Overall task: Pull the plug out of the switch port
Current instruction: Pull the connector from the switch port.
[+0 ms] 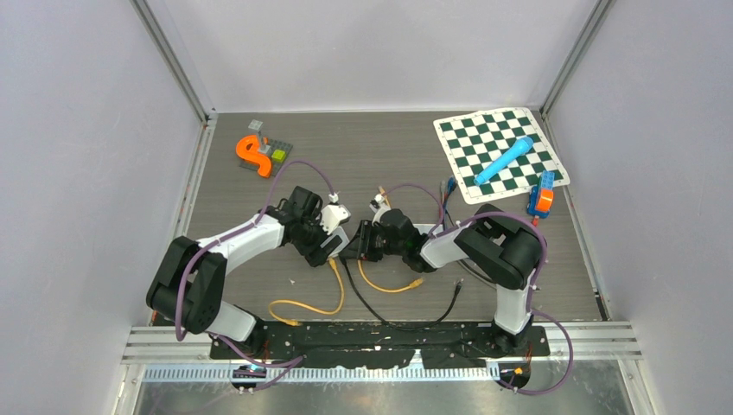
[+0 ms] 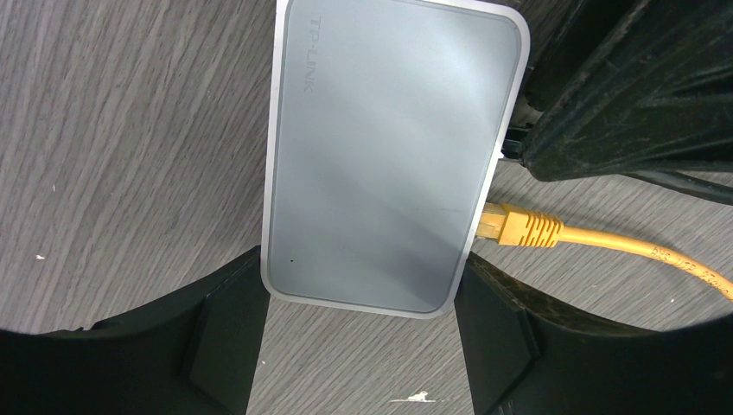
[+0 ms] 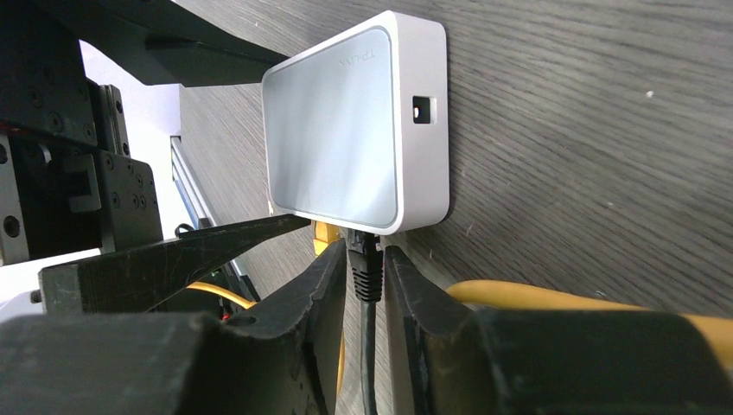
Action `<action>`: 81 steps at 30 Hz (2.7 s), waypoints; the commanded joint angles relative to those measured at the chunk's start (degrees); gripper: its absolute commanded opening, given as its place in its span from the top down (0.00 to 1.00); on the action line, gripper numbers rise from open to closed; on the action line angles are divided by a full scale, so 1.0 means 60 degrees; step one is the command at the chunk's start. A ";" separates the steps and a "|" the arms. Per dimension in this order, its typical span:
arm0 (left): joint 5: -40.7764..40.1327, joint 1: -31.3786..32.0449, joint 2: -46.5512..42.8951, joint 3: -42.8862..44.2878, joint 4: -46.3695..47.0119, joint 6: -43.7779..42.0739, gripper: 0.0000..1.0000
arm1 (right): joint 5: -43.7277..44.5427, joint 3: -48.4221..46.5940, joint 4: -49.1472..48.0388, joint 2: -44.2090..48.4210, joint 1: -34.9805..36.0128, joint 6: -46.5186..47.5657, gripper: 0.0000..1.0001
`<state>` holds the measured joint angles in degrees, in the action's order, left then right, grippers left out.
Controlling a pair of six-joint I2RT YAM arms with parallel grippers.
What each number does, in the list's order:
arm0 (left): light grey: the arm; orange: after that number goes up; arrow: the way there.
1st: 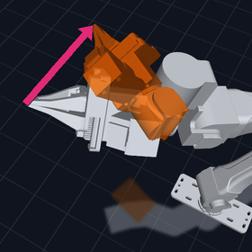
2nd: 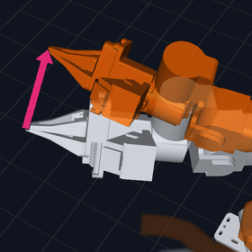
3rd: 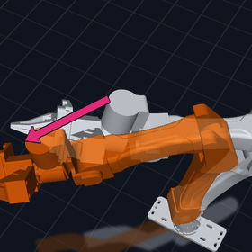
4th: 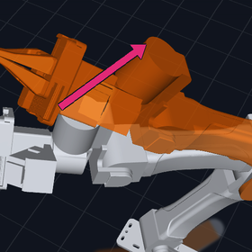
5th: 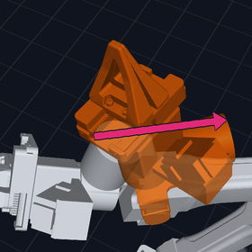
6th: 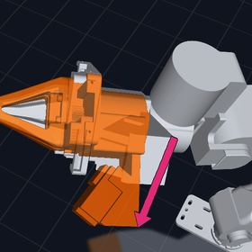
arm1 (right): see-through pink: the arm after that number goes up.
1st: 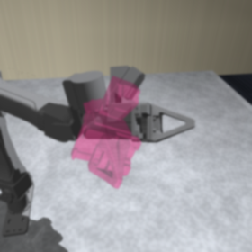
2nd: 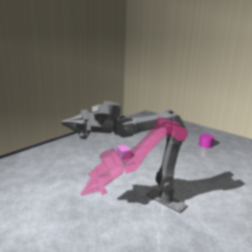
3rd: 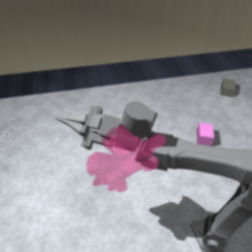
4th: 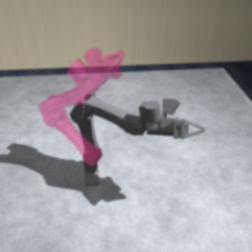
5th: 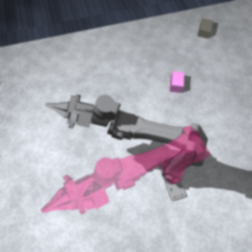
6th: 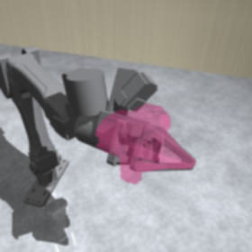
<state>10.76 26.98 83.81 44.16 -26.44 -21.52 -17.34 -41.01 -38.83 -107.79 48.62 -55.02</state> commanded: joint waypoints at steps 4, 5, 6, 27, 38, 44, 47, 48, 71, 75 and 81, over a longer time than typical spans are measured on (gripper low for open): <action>0.0347 -0.0029 -0.0321 -0.0041 0.0402 0.0102 0.28 | -0.0132 -0.0249 -0.0413 0.0011 -0.0032 -0.0024 0.64; 0.0352 -0.0029 -0.0311 -0.0036 0.0406 0.0100 0.28 | -0.0147 -0.0260 -0.0413 0.0007 -0.0032 -0.0027 0.65; 0.0347 -0.0029 -0.0303 -0.0036 0.0411 0.0100 0.28 | -0.0151 -0.0264 -0.0421 0.0006 -0.0032 -0.0024 0.66; 0.0506 -0.0029 -0.0124 -0.0051 0.0478 0.0188 0.28 | 0.0077 -0.0063 -0.1156 -0.0432 -0.0032 -0.0690 0.56; 0.0494 -0.0029 -0.0029 0.0012 0.0391 0.0228 0.28 | -0.0277 0.0288 -0.1947 -0.0448 -0.0047 -0.0903 0.79; 0.0581 -0.0029 -0.0234 -0.0064 0.0429 0.0261 0.28 | -0.0266 0.0017 -0.1636 -0.0512 -0.0047 -0.0858 0.63; 0.0595 -0.0029 -0.0268 -0.0062 0.0422 0.0272 0.28 | -0.0326 -0.0199 -0.1434 -0.0608 -0.0040 -0.0792 0.63; 0.0599 -0.0029 -0.0262 -0.0065 0.0422 0.0283 0.28 | -0.0349 -0.0205 -0.1404 -0.0624 -0.0029 -0.0787 0.66; 0.0595 -0.0030 -0.0232 0.0002 0.0436 0.0327 0.28 | -0.0638 -0.0325 -0.0925 -0.0412 0.0085 -0.0305 0.93; 0.0581 -0.0029 -0.0215 -0.0010 0.0462 0.0345 0.28 | -0.0620 -0.0216 -0.0872 -0.0252 0.0099 -0.0217 0.95; 0.0496 -0.0029 -0.0145 -0.0005 0.0509 0.0367 0.28 | -0.0801 -0.0101 -0.0556 0.0029 0.0109 0.0259 0.95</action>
<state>12.53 26.61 83.83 43.62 -26.57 -20.93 -20.32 -41.19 -43.59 -110.61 48.34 -55.46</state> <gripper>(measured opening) 0.732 0.204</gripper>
